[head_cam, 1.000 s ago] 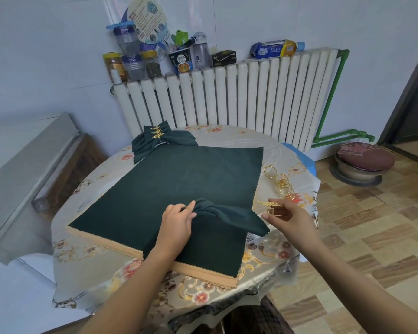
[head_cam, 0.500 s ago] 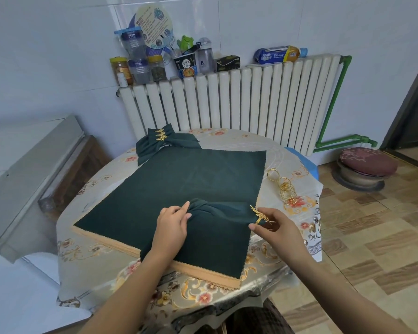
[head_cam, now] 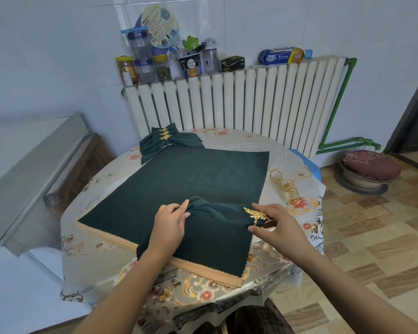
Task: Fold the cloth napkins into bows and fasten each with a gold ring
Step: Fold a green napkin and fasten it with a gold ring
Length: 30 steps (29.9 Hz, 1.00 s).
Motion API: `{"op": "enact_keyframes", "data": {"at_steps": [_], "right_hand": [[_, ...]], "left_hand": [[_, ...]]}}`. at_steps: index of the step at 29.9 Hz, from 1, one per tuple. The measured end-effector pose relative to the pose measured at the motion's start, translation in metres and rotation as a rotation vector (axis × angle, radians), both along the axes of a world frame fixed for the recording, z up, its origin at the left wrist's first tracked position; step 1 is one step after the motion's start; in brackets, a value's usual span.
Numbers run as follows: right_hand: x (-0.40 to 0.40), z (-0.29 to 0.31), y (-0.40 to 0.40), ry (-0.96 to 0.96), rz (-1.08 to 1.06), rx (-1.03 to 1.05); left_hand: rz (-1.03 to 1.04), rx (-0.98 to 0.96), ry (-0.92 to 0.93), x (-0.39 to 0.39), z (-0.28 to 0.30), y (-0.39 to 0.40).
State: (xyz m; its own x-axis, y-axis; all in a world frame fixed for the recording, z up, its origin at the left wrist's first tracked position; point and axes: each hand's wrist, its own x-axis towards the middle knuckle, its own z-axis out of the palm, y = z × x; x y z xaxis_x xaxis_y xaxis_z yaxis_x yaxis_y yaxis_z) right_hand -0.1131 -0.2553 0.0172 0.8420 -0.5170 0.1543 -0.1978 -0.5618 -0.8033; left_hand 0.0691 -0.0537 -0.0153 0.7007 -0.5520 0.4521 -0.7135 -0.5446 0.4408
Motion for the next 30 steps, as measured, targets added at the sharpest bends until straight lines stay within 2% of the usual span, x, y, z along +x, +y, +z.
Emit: {"op": "enact_keyframes", "data": {"at_steps": [7,14,21,24,30], "right_hand": [[0.006,0.001,0.001,0.064,-0.024,-0.041],[0.009,0.01,0.001,0.219,0.075,-0.03],[0.01,0.012,0.005,0.16,0.065,-0.058],[0.01,0.011,0.003,0.141,0.093,-0.128],[0.012,0.008,0.005,0.232,0.207,-0.264]], "left_hand": [[-0.058,0.002,-0.093,-0.005,0.004,-0.005],[-0.098,0.033,-0.228,-0.004,0.007,-0.006],[-0.109,0.005,-0.227,-0.006,0.008,-0.008],[-0.125,0.026,-0.259,-0.007,0.008,-0.009],[-0.132,0.099,-0.334,-0.009,0.01,-0.009]]}}
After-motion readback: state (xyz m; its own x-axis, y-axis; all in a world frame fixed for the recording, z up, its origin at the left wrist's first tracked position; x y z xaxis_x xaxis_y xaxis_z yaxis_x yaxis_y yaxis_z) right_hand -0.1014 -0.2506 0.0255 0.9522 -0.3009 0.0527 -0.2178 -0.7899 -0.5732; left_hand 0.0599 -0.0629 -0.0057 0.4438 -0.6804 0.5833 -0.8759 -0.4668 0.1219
